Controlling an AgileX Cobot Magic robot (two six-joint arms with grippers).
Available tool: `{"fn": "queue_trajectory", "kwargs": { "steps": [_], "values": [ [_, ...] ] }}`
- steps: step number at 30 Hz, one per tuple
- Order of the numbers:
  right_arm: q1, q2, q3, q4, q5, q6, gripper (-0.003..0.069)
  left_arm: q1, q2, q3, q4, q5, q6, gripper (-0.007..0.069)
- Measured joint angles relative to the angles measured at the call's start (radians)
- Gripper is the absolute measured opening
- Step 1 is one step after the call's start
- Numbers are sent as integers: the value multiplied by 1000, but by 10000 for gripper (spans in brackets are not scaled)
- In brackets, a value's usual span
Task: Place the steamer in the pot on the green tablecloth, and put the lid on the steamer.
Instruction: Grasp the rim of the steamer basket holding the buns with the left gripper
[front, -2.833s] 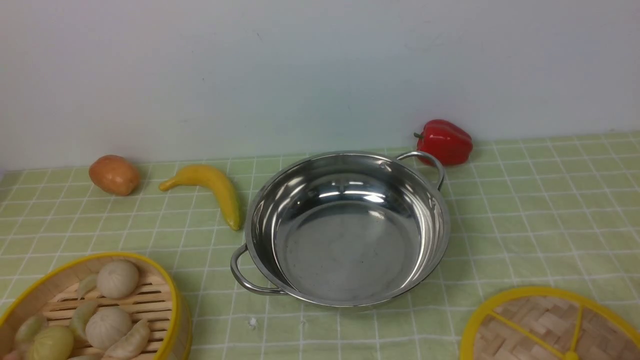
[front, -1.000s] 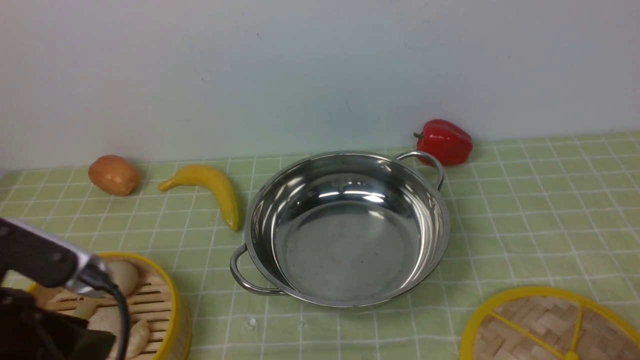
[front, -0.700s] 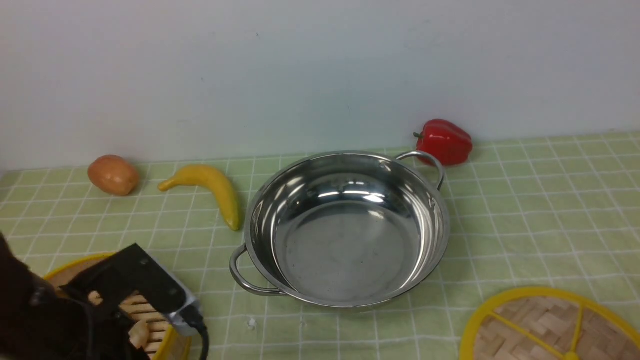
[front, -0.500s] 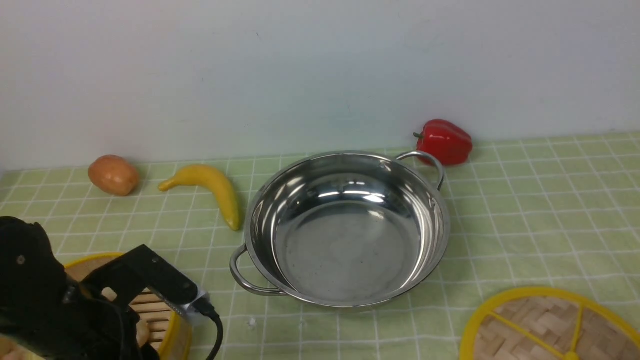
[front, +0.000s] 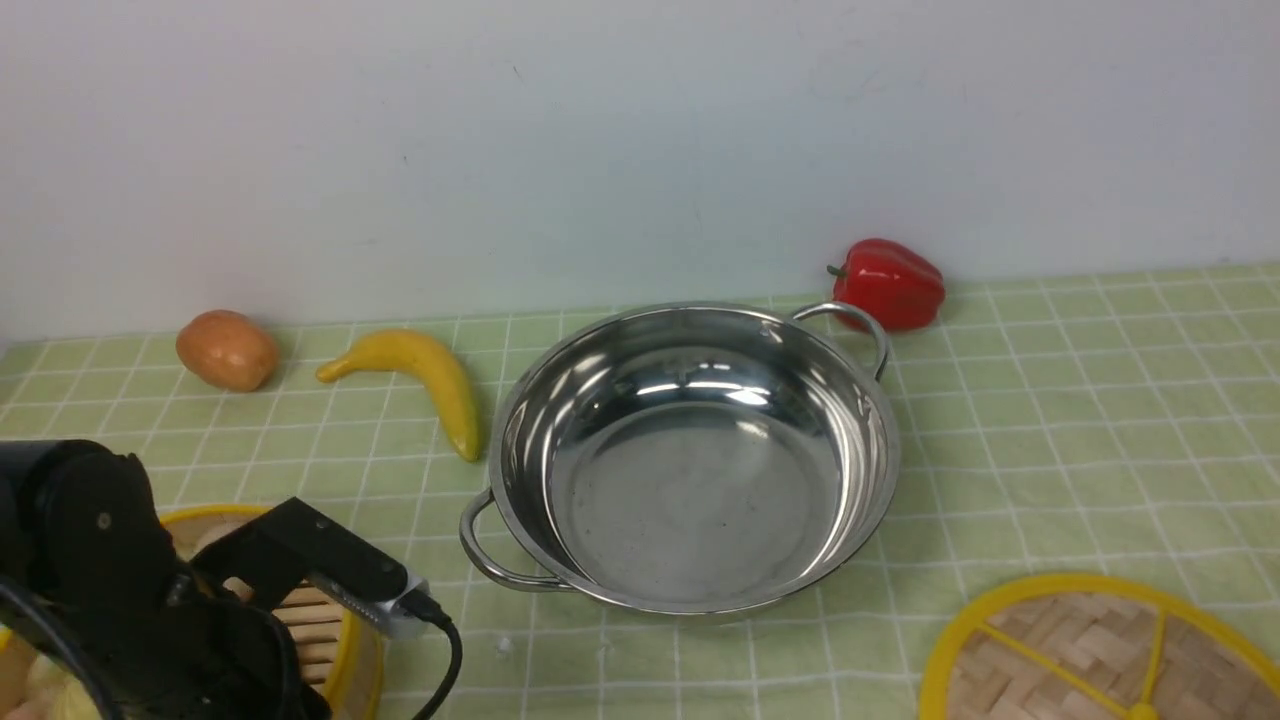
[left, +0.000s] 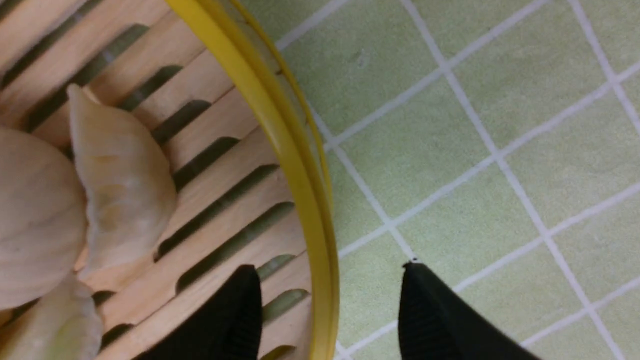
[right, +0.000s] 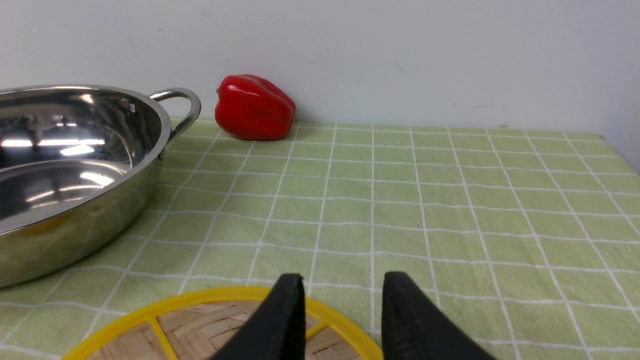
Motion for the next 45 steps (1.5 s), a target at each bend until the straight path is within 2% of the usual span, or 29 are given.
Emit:
{"fn": "queue_trajectory", "kwargs": {
  "steps": [12, 14, 15, 16, 17, 18, 24, 29, 33, 37, 40, 42, 43, 45],
  "values": [
    [0, 0, 0, 0, 0, 0, 243, 0, 121, -3, 9, -53, -6, 344],
    [0, 0, 0, 0, 0, 0, 243, 0, 122, -3, 20, -62, -39, 243],
    [0, 0, 0, 0, 0, 0, 243, 0, 122, -3, 21, -65, -42, 231],
    [0, 0, 0, 0, 0, 0, 243, 0, 122, -4, 15, -62, -57, 122],
    [0, 0, 0, 0, 0, 0, 243, 0, 122, -4, 15, -61, -57, 108],
    [0, 0, 0, 0, 0, 0, 243, -4, 122, -4, 7, -51, -64, 34],
    [0, 0, 0, 0, 0, 0, 243, -6, 105, -20, 27, -29, -65, 26],
    [0, 0, 0, 0, 0, 0, 243, -6, 54, -116, 50, 77, -70, 29],
    [0, 0, 0, 0, 0, 0, 243, -11, -27, -288, 63, 215, -61, 29],
    [0, 0, 0, 0, 0, 0, 243, -45, -67, -440, 76, 321, 24, 29],
    [0, 0, 0, 0, 0, 0, 243, -129, -61, -569, 64, 379, 150, 29],
    [0, 0, 0, 0, 0, 0, 243, -192, -37, -619, 51, 382, 211, 29],
    [0, 0, 0, 0, 0, 0, 243, -192, -34, -624, 51, 382, 211, 29],
    [0, 0, 0, 0, 0, 0, 243, -282, 25, -674, 39, 378, 277, 29]
  ]
}}
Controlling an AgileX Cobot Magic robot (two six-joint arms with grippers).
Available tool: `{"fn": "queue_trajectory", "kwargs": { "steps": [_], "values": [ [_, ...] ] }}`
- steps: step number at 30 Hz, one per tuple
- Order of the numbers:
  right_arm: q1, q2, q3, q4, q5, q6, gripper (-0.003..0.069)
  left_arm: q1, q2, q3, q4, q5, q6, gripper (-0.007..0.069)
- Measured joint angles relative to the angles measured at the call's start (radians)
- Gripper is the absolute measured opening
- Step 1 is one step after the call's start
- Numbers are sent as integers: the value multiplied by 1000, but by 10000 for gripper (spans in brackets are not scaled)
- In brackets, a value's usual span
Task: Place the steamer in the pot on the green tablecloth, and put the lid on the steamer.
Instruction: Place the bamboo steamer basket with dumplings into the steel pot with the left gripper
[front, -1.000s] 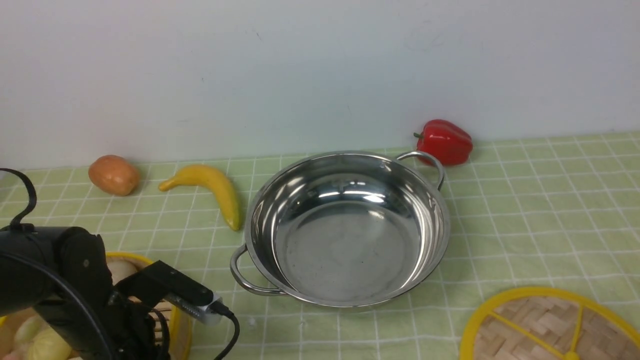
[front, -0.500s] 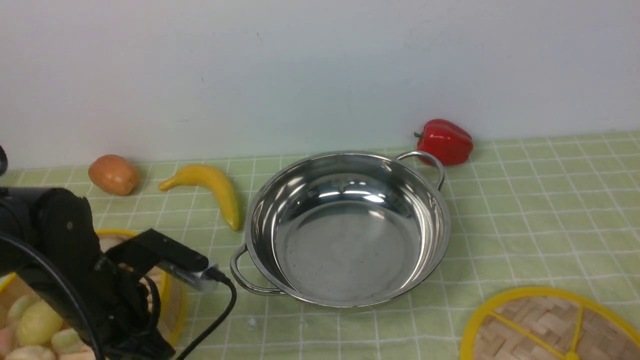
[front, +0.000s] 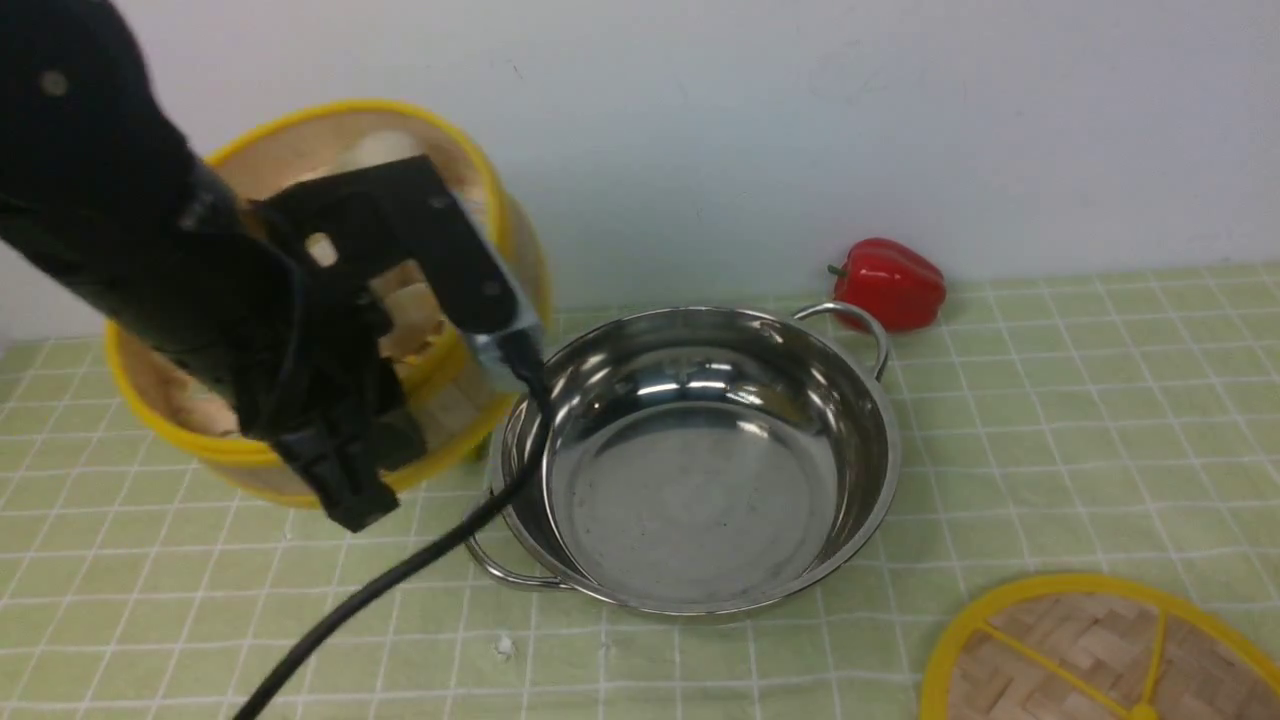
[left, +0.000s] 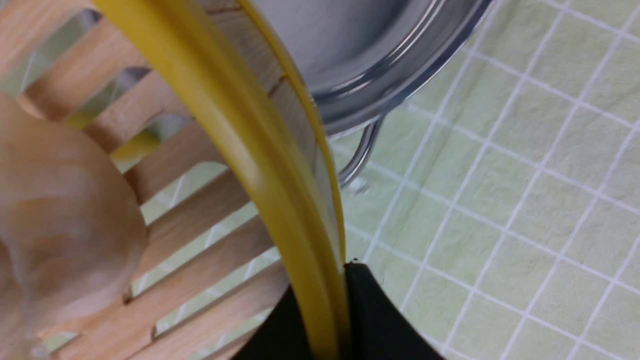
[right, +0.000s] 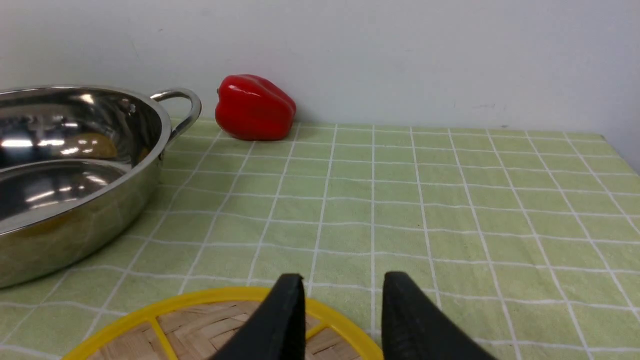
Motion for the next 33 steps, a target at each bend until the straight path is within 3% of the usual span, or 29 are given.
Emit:
{"fn": "queue_trajectory", "kwargs": {
  "steps": [7, 10, 33],
  "values": [
    [0, 0, 0, 0, 0, 0, 243, -196, 201, -82, -8, -70, 158, 29],
    [0, 0, 0, 0, 0, 0, 243, -231, 272, -103, 2, -111, 167, 29],
    [0, 0, 0, 0, 0, 0, 243, -238, 538, -124, 59, -275, 104, 34]
  ]
}}
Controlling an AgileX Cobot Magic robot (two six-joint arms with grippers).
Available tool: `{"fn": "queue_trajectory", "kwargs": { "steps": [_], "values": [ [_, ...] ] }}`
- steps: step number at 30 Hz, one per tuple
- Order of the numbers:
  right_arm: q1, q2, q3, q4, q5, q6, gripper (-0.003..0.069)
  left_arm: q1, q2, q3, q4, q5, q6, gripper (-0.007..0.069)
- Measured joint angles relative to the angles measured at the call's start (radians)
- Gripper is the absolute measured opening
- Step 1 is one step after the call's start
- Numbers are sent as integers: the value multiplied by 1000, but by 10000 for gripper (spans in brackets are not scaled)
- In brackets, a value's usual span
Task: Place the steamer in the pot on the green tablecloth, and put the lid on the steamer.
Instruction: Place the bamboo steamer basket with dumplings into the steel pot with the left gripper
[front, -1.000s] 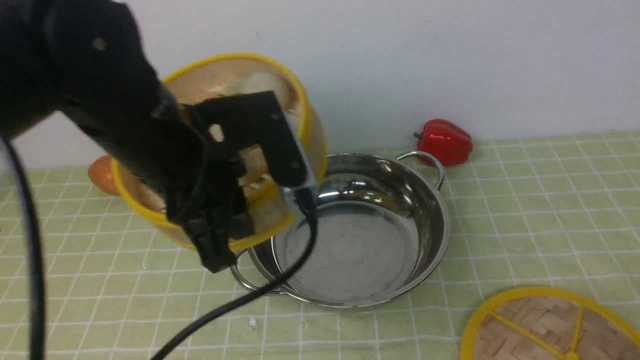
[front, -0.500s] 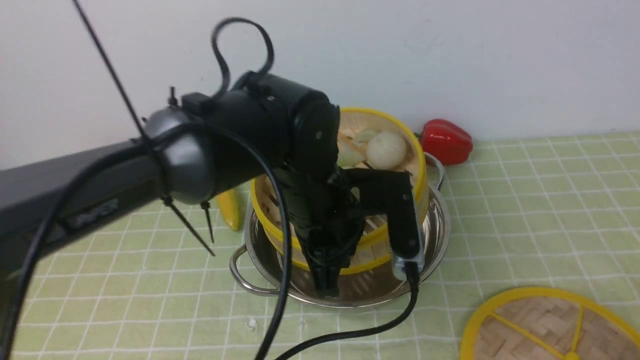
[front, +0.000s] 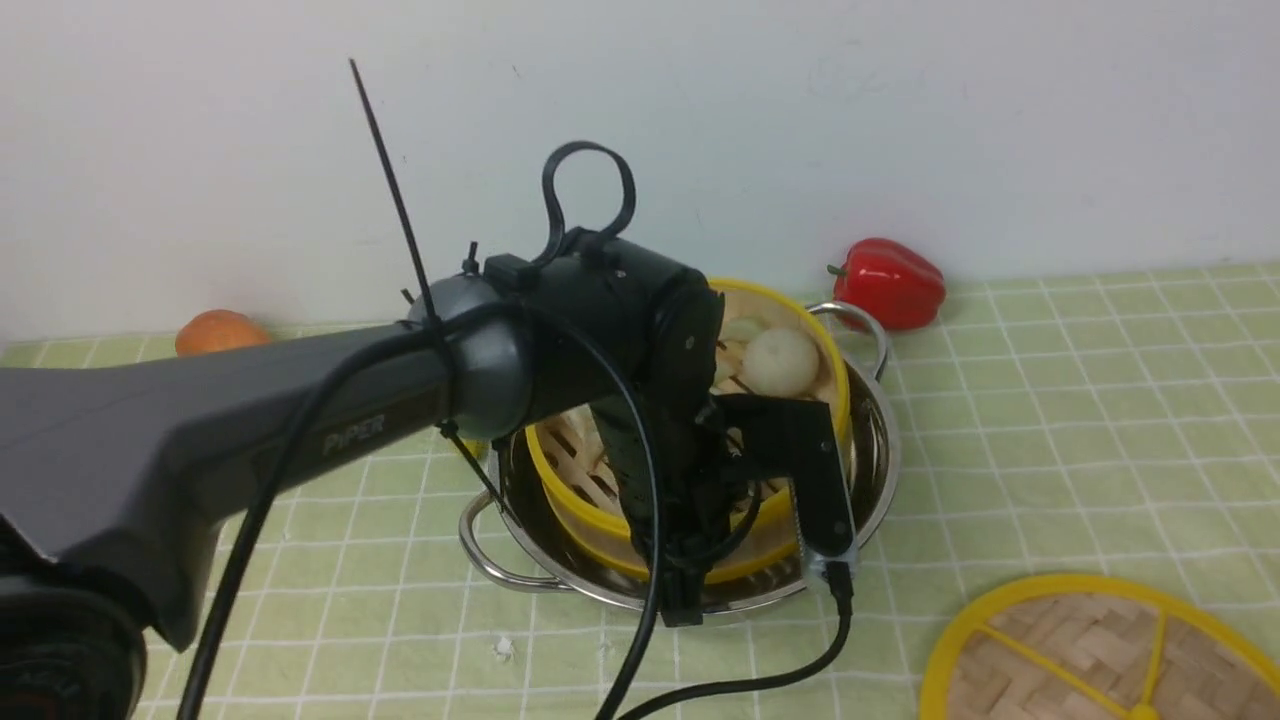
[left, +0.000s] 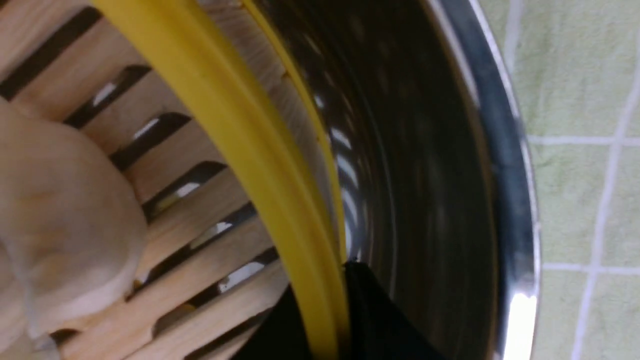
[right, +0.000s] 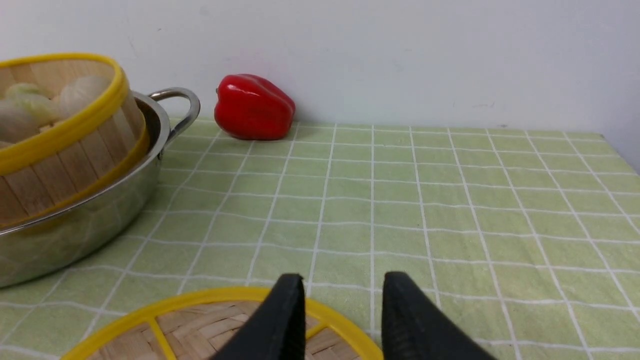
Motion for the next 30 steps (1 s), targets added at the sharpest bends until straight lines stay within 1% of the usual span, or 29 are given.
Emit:
{"fn": "queue_trajectory", "kwargs": {
  "steps": [3, 5, 6, 7, 8, 9, 13, 16, 17, 20, 22, 23, 24, 25, 26, 28, 29, 30],
  "values": [
    [0, 0, 0, 0, 0, 0, 243, 0, 4, -1, 0, 0, -4, 64],
    [0, 0, 0, 0, 0, 0, 243, 0, 5, -1, 0, 1, -6, 105],
    [0, 0, 0, 0, 0, 0, 243, 0, 5, -1, 0, 4, -6, 111],
    [0, 0, 0, 0, 0, 0, 243, 0, 5, -5, 5, 10, -7, 177],
    [0, 0, 0, 0, 0, 0, 243, 0, 5, -4, 7, 10, -7, 185],
    [0, 0, 0, 0, 0, 0, 243, 0, 4, -10, 12, 10, -7, 248],
    [0, 0, 0, 0, 0, 0, 243, 0, -21, -19, 26, 8, -45, 417],
    [0, 0, 0, 0, 0, 0, 243, 0, -74, -26, 59, 9, -98, 486],
    [0, 0, 0, 0, 0, 0, 243, 0, -92, -32, 74, 10, -113, 494],
    [0, 0, 0, 0, 0, 0, 243, 0, -159, -64, 141, 18, -205, 491],
    [0, 0, 0, 0, 0, 0, 243, 0, -222, -98, 218, 35, -323, 465],
    [0, 0, 0, 0, 0, 0, 243, 0, -262, -118, 274, 50, -432, 440],
    [0, 0, 0, 0, 0, 0, 243, 0, -289, -130, 313, 55, -499, 414],
    [0, 0, 0, 0, 0, 0, 243, 0, -332, -143, 371, 63, -609, 385],
    [0, 0, 0, 0, 0, 0, 243, 0, -359, -149, 407, 66, -665, 362],
    [0, 0, 0, 0, 0, 0, 243, 0, -413, -156, 473, 68, -830, 314],
    [0, 0, 0, 0, 0, 0, 243, 0, -425, -157, 488, 68, -865, 296],
    [0, 0, 0, 0, 0, 0, 243, 0, -469, -159, 537, 68, -998, 254]
  ]
}}
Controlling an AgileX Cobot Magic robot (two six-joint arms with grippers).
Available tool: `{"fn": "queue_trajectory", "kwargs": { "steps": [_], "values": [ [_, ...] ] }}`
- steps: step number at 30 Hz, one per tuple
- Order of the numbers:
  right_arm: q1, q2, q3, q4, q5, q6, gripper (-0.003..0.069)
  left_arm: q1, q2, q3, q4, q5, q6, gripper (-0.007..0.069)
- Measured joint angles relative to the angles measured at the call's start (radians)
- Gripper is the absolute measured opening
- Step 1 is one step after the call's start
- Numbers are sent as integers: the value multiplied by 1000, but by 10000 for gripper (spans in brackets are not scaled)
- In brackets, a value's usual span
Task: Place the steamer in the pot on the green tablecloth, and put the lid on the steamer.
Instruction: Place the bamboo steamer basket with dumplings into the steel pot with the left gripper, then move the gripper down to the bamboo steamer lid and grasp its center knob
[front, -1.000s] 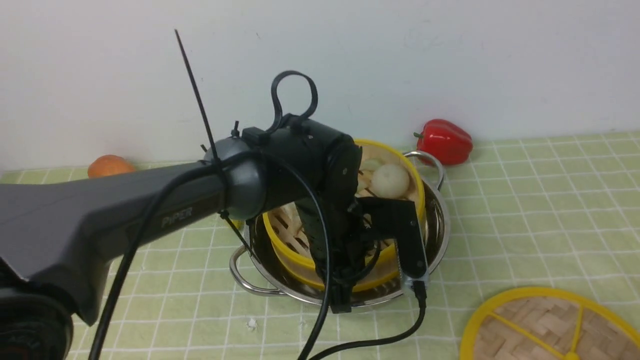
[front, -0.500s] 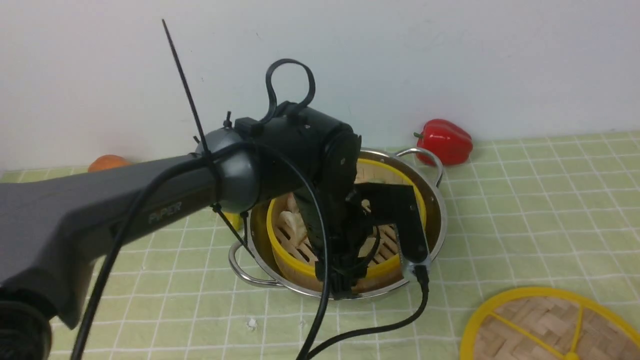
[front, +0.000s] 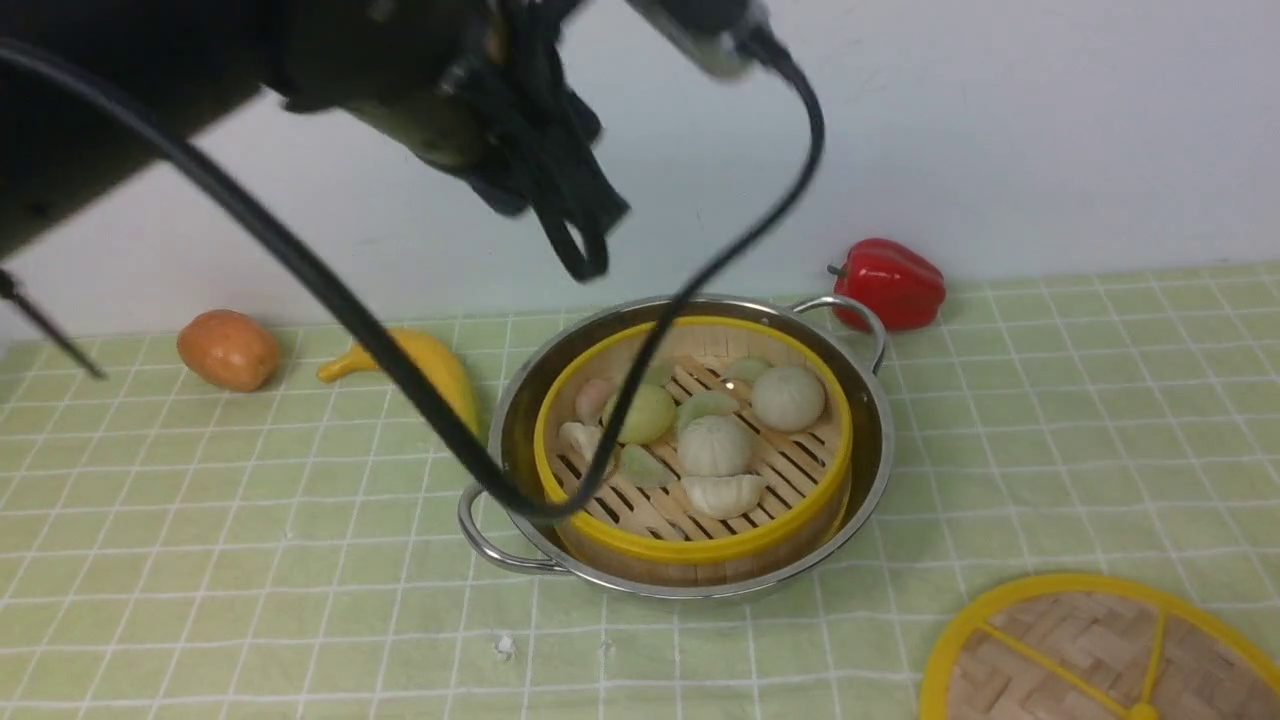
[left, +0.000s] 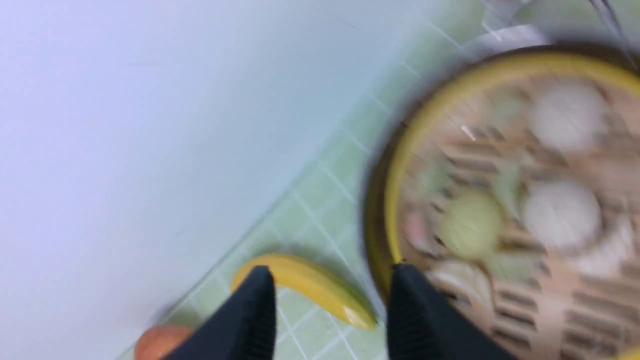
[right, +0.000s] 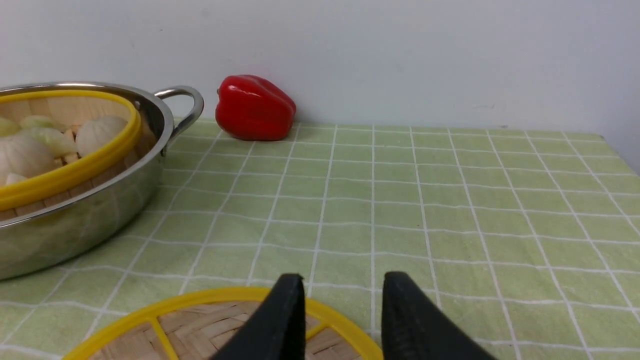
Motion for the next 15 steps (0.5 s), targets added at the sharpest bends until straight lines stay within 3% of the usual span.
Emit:
{"fn": "queue_trajectory", "kwargs": {
  "steps": [5, 15],
  "values": [
    [0, 0, 0, 0, 0, 0, 243, 0, -90, 0, 87, 2, -278, 129],
    [0, 0, 0, 0, 0, 0, 243, 3, -117, 12, 172, 3, -344, 63]
  ]
}}
